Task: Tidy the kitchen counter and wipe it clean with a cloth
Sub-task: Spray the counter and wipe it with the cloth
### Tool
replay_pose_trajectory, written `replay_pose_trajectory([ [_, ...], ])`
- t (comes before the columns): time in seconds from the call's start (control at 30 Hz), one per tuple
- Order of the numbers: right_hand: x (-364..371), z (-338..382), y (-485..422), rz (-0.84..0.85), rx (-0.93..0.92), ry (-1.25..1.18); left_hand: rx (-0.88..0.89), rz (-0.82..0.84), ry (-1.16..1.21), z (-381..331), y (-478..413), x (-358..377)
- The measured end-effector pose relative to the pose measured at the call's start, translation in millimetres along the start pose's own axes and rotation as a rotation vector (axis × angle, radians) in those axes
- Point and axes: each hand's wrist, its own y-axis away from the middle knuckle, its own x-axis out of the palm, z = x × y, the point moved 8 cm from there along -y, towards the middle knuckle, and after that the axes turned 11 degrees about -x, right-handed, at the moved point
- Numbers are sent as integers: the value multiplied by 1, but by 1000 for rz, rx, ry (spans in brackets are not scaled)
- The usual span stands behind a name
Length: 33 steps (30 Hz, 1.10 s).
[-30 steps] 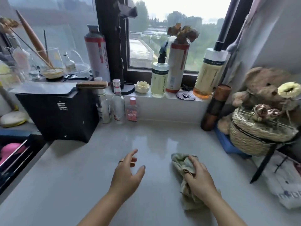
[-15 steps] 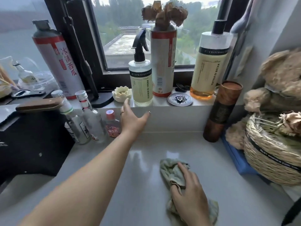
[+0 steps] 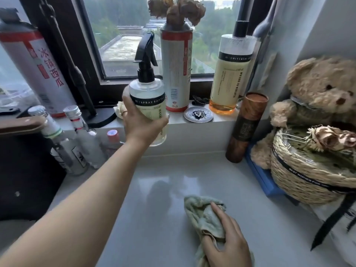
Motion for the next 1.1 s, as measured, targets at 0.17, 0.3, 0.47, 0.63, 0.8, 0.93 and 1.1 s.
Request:
replay_pose_trajectory([
  [0.17,-25,16,33,40,-31,21,0,206,40,40,128,-63],
  [0.3,-38,18,61,86,-1,1,-152,291,-34,87,208,-102],
  [0.47,-50,20,89,95,13,-5,-126,183,-47,109,251,-139],
  [0.63,-58,29,105,73,-10,32,-244,308,102,114,262,-150],
  [0.8,-65,38,115,62,-2,42,-157,647,98,77,233,-148],
  [0.93,-67,50,118,93,16,31,-109,748,35,58,229,-137],
  [1.1,-67,66,126,118,12,5,0,564,72,41,230,-150],
])
